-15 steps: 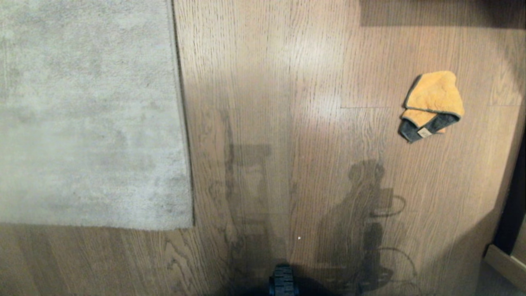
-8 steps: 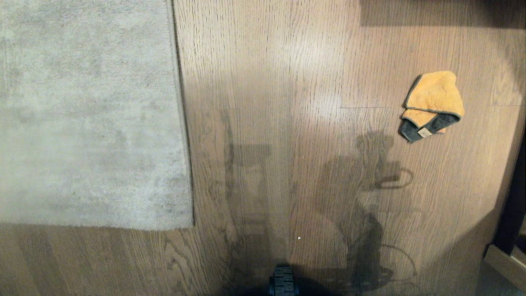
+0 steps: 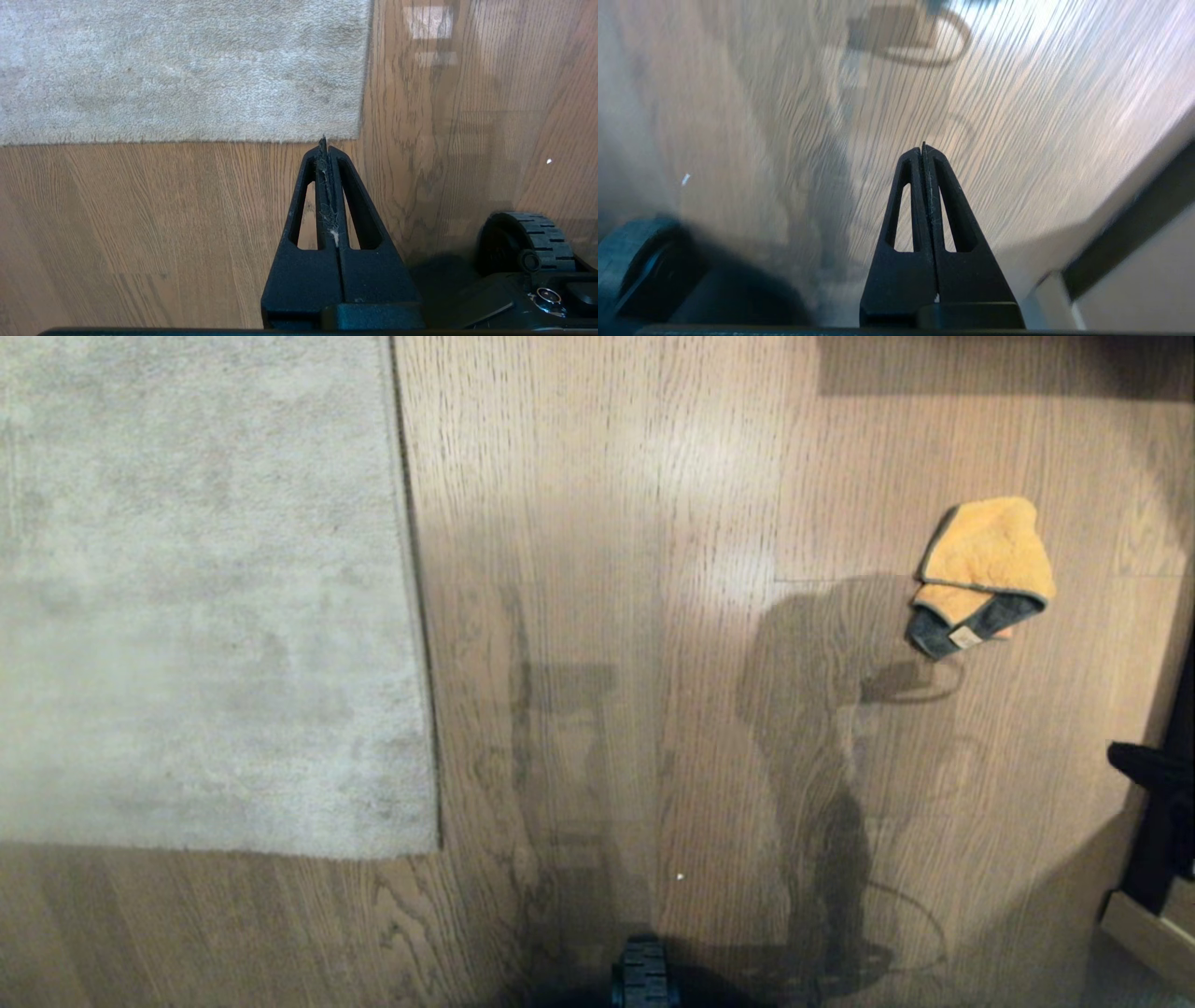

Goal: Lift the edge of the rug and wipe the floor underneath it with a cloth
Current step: Pick up the rag

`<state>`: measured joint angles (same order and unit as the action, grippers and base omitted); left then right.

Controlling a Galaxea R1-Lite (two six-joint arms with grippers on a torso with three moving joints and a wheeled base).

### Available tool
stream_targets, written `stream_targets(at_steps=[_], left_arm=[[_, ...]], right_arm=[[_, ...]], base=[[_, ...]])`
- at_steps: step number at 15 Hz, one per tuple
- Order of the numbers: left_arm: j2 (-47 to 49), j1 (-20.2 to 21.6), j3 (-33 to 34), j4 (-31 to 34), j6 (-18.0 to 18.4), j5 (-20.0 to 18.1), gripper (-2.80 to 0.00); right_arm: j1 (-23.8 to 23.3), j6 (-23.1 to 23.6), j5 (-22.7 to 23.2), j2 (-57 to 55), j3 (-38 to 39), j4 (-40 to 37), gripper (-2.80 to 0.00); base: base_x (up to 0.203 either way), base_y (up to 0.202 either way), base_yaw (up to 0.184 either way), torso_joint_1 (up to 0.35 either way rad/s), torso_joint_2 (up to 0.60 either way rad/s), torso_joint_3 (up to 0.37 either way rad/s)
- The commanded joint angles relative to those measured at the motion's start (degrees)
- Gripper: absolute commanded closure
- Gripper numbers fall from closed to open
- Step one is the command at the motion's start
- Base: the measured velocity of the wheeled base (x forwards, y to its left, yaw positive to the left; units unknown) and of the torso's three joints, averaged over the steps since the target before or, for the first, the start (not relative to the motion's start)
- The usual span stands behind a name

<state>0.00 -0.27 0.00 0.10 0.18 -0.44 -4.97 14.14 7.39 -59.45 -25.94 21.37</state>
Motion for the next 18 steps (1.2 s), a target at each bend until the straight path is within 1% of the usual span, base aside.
stream_targets(at_steps=[1,3,4,5,7,8,14,15,16,18], left_arm=[[0.0,0.0,0.0,-0.01,-0.01,0.0,0.0],[0.0,0.0,0.0,-0.01,-0.01,0.0,0.0],[0.0,0.0,0.0,-0.01,-0.01,0.0,0.0],[0.0,0.0,0.0,-0.01,-0.01,0.0,0.0],[0.0,0.0,0.0,-0.01,-0.01,0.0,0.0],[0.0,0.0,0.0,-0.01,-0.01,0.0,0.0],[0.0,0.0,0.0,-0.01,-0.01,0.0,0.0],[0.0,0.0,0.0,-0.01,-0.01,0.0,0.0],[0.0,0.0,0.0,-0.01,-0.01,0.0,0.0],[0.0,0.0,0.0,-0.01,-0.01,0.0,0.0]], right_arm=[[-1.4,0.01,0.08,-7.81,-4.51,1.85,0.0],[-4.07,-0.15,0.08,-10.32,-6.62,2.31,0.0],[-5.85,-0.17,0.12,-11.05,-7.21,2.39,-0.05],[-7.81,-0.24,0.18,-12.17,-7.81,2.48,-2.8],[-10.32,-0.43,0.27,-15.2,-9.39,2.71,-2.8],[-10.75,-1.09,0.28,-16.75,-10.71,3.04,-2.8],[-10.86,-11.36,0.33,-27.58,-25.3,2.93,-2.8],[-10.81,-13.66,0.4,-28.92,-27.82,2.54,-2.8],[-10.78,-16.28,0.42,-30.13,-29.94,1.54,-2.8],[-10.74,-19.79,0.5,-31.4,-33.42,-1.46,-2.8]], base=[[0.0,0.0,0.0,0.0,0.0,0.0],[0.0,0.0,0.0,0.0,0.0,0.0],[0.0,0.0,0.0,0.0,0.0,0.0],[0.0,0.0,0.0,0.0,0.0,0.0],[0.0,0.0,0.0,0.0,0.0,0.0],[0.0,0.0,0.0,0.0,0.0,0.0],[0.0,0.0,0.0,0.0,0.0,0.0],[0.0,0.0,0.0,0.0,0.0,0.0],[0.0,0.0,0.0,0.0,0.0,0.0],[0.0,0.0,0.0,0.0,0.0,0.0]])
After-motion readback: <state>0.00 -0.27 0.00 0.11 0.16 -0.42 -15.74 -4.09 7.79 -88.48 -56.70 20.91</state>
